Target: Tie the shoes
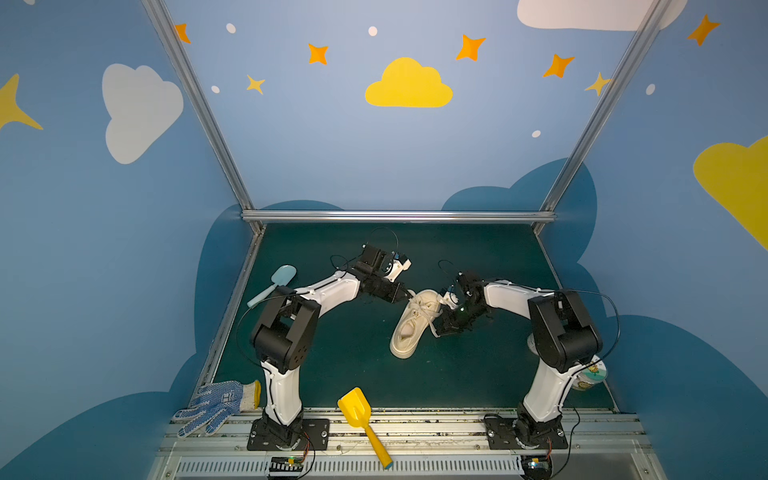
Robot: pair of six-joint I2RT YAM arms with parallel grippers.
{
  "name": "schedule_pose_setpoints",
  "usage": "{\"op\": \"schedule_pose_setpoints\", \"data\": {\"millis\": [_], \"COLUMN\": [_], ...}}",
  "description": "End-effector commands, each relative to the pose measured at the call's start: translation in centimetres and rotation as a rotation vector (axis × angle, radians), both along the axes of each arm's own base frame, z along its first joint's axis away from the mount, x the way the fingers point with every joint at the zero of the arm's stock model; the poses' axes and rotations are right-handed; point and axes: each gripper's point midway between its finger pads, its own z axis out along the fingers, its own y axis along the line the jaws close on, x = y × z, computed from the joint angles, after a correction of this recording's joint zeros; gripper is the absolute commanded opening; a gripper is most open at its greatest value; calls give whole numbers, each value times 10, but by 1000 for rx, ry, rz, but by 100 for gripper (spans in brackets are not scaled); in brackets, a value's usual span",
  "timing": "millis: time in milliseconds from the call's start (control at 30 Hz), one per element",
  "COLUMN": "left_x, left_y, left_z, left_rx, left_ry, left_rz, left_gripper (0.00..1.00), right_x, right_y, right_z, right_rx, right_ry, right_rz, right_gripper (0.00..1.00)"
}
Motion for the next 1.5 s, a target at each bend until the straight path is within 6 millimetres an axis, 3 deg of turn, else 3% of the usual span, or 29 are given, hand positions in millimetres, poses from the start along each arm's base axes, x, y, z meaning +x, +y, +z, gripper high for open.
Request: {"op": "schedule_pose_setpoints", "data": {"millis": [0, 633, 800, 1000, 1467], "left_x": [11, 29, 29, 29, 40], "left_y": [10, 37, 40, 40, 60], "left_z": [7, -1, -7, -6, -12], "left_rx": [45, 107, 190, 146, 104], "left_ry": [-49, -70, -111, -96, -54], "left_rz": [-1, 74, 57, 87, 170], "left_gripper": [3, 3, 3, 3, 3], "right_x": [-4, -6, -5, 1, -5], "right_y": [-6, -9, -11, -10, -18], "right_z": [4, 1, 3, 12, 0], "right_rx": [-25, -34, -46, -46, -71], "right_ry": [10, 22, 13, -8, 34], "right_rz": [-1, -2, -2, -2, -28], "right_gripper": [0, 0, 0, 0, 0]}}
